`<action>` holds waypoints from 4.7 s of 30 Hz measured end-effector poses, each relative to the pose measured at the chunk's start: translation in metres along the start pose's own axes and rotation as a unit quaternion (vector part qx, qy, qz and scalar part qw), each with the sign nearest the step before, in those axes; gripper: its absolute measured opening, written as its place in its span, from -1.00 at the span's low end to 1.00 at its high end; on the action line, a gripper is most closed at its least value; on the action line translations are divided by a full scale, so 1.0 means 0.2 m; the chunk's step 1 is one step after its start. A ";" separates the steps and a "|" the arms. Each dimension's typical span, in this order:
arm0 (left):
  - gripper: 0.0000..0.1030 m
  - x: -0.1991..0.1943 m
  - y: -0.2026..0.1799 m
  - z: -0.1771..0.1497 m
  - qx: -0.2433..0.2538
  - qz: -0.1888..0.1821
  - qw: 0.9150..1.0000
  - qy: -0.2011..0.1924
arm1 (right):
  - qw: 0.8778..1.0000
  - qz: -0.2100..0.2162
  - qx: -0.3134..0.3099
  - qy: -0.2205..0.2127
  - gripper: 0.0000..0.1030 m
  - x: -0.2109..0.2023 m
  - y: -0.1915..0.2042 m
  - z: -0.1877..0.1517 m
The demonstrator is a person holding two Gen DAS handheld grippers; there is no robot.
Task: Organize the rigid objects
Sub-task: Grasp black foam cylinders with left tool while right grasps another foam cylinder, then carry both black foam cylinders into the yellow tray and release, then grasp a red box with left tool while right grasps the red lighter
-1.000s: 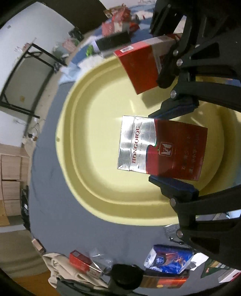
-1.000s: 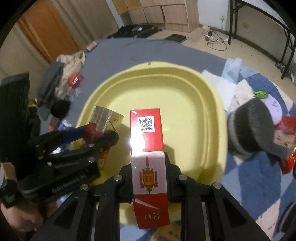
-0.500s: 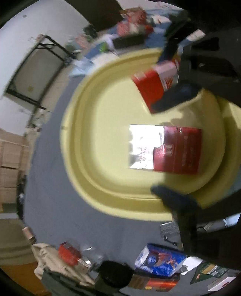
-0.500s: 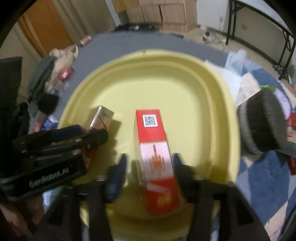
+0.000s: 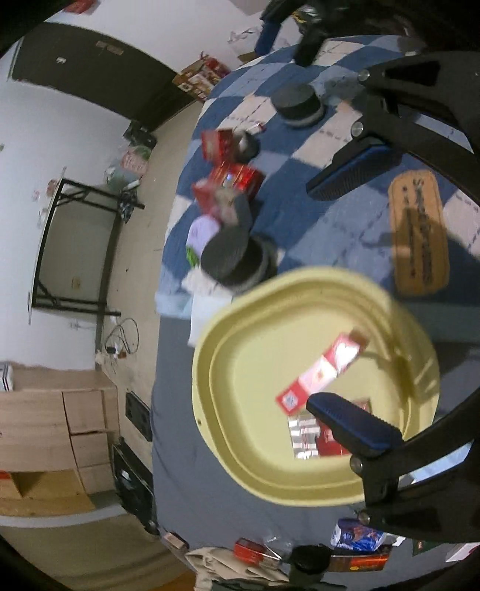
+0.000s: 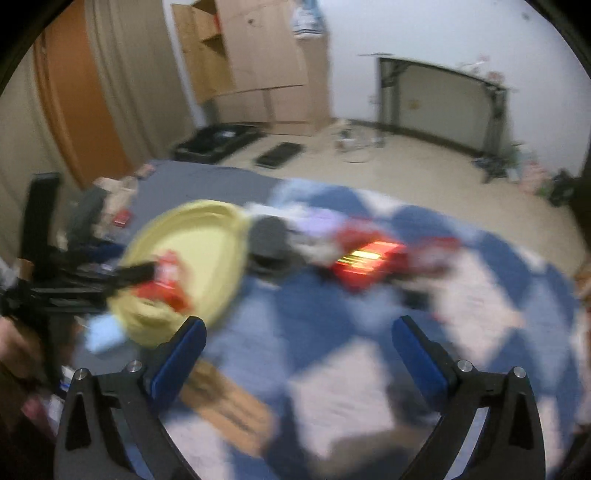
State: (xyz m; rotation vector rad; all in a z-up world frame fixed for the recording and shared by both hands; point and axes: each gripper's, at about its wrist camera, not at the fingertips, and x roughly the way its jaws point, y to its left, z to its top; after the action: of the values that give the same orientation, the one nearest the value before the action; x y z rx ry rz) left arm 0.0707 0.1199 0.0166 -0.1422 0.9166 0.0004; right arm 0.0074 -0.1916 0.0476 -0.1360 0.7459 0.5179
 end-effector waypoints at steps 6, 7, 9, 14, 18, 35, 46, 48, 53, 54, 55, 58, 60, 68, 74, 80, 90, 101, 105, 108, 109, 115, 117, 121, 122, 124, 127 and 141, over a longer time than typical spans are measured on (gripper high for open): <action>1.00 0.07 -0.19 -0.05 0.064 0.016 0.998 0.008 | 0.996 -0.060 0.052 0.030 0.99 -0.09 -0.42 -0.21; 1.00 0.09 -0.20 -0.05 0.069 0.022 0.997 0.013 | 0.996 -0.052 0.063 0.038 0.99 -0.06 -0.45 -0.23; 1.00 0.16 -0.22 -0.05 0.063 0.027 0.997 0.029 | 0.994 -0.037 0.080 0.071 0.99 0.01 -0.49 -0.28; 1.00 0.33 -0.29 0.05 0.106 0.056 0.992 0.048 | 0.991 -0.039 0.072 0.103 0.99 0.14 -0.51 -0.24; 1.00 0.50 -0.30 0.18 0.122 0.075 0.988 0.065 | 0.990 -0.021 0.076 0.116 0.99 0.24 -0.53 -0.21; 0.35 0.78 -0.33 0.30 0.118 0.063 0.988 0.076 | 0.988 -0.030 0.059 0.139 0.49 0.70 -0.45 -0.24; 0.34 0.19 -0.26 0.26 0.059 0.037 0.998 0.000 | 0.994 -0.008 0.078 0.076 0.31 0.47 -0.43 -0.18; 0.34 0.05 -0.21 0.23 0.046 0.035 0.998 -0.013 | 0.996 0.008 0.074 0.052 0.31 0.39 -0.38 -0.15; 0.34 -0.18 -0.07 0.16 0.034 0.056 0.997 -0.035 | 0.999 0.022 0.034 0.024 0.31 0.30 -0.25 -0.15; 0.34 -0.20 -0.03 0.15 0.027 0.059 0.997 -0.040 | 0.999 0.026 0.028 0.026 0.31 0.30 -0.22 -0.16; 0.34 -0.21 0.02 0.14 0.023 0.066 0.997 -0.042 | 0.999 0.027 0.024 0.029 0.31 0.30 -0.20 -0.17; 0.34 -0.21 0.19 0.12 -0.007 0.086 0.995 -0.048 | 0.999 0.032 0.007 0.039 0.31 0.35 -0.16 -0.17; 0.34 -0.20 0.29 0.12 -0.032 0.091 0.994 -0.044 | 0.998 0.036 0.000 0.043 0.31 0.37 -0.12 -0.16; 0.35 -0.10 0.71 0.13 -0.106 0.100 0.989 -0.019 | 0.994 0.097 -0.035 0.020 0.31 0.37 0.21 0.18; 0.35 0.13 0.89 0.04 -0.167 0.074 0.983 0.035 | 0.989 0.125 -0.065 0.054 0.31 0.69 0.59 0.44; 0.35 0.27 0.87 -0.03 -0.170 0.057 0.981 0.077 | 0.985 0.109 -0.075 0.107 0.31 1.10 0.75 0.49; 0.39 0.33 0.85 -0.05 -0.170 0.063 0.979 0.093 | 0.984 0.069 -0.118 0.113 0.32 1.37 0.89 0.47; 1.00 0.08 0.77 0.05 -0.172 0.064 0.983 0.022 | 0.987 0.084 -0.119 0.068 0.98 1.00 0.81 0.41; 1.00 -0.01 0.55 0.09 -0.122 0.043 0.992 0.007 | 0.991 0.080 -0.101 0.033 0.99 0.73 0.63 0.33; 1.00 -0.05 0.36 0.09 -0.086 0.020 0.996 0.003 | 0.995 0.056 -0.088 0.011 0.99 0.51 0.42 0.24; 1.00 -0.05 0.30 0.08 -0.082 0.011 0.997 0.003 | 0.996 0.044 -0.081 0.009 0.99 0.44 0.33 0.20; 1.00 0.04 -0.04 0.00 -0.044 -0.032 0.998 0.023 | 0.999 -0.020 -0.039 0.015 0.99 0.18 -0.11 0.02; 1.00 0.08 -0.14 -0.04 -0.005 -0.024 0.999 0.037 | 0.999 -0.044 -0.025 -0.004 0.99 0.14 -0.24 -0.04; 1.00 0.13 -0.25 -0.06 0.037 -0.006 0.998 0.045 | 0.996 -0.048 0.072 0.030 0.99 0.26 -0.48 -0.17; 1.00 0.14 -0.26 -0.05 0.041 -0.003 0.998 0.048 | 0.995 -0.038 0.088 0.033 0.99 0.26 -0.51 -0.17; 1.00 0.18 -0.29 -0.04 0.044 -0.006 0.998 0.055 | 0.994 -0.023 0.100 0.036 0.99 0.29 -0.51 -0.16; 1.00 0.23 -0.37 -0.01 0.074 0.003 0.996 0.049 | 0.998 -0.025 0.057 0.024 0.99 0.33 -0.47 -0.14; 0.76 0.73 -0.57 0.27 0.130 -0.003 0.990 0.050 | 0.998 -0.050 0.027 0.023 0.33 0.75 -0.57 -0.11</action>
State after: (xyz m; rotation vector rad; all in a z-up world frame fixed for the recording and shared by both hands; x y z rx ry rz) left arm 0.2095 0.0043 -0.0525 0.0972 1.0070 -0.1328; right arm 0.1424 -0.2360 -0.0781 -0.1354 0.7937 0.3993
